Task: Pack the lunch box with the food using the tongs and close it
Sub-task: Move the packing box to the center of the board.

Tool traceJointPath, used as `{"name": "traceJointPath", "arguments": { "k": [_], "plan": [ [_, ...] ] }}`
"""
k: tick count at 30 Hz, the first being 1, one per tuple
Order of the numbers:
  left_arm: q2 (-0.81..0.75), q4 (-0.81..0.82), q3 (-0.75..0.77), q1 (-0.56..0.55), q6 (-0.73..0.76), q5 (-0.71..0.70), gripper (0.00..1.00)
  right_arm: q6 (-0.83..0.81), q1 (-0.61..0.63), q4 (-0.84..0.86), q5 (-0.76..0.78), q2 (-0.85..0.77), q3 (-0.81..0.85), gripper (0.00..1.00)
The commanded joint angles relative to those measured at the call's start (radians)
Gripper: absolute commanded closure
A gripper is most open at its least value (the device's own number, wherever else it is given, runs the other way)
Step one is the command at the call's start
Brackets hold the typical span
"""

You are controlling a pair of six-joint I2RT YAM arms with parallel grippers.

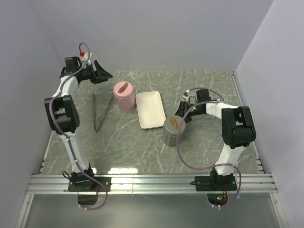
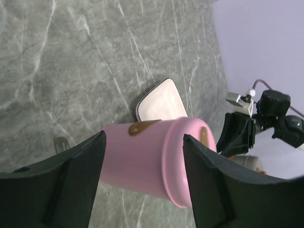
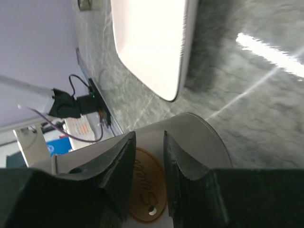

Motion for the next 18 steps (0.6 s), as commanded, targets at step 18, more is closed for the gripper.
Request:
{"name": "traceJointPath", "arguments": {
  "k": [18],
  "plan": [
    [0.231, 0.153, 0.045, -0.103, -0.12, 0.114, 0.37, -0.142, -0.041, -0.163, 0.097, -0.079, 0.137, 0.62]
  ]
}}
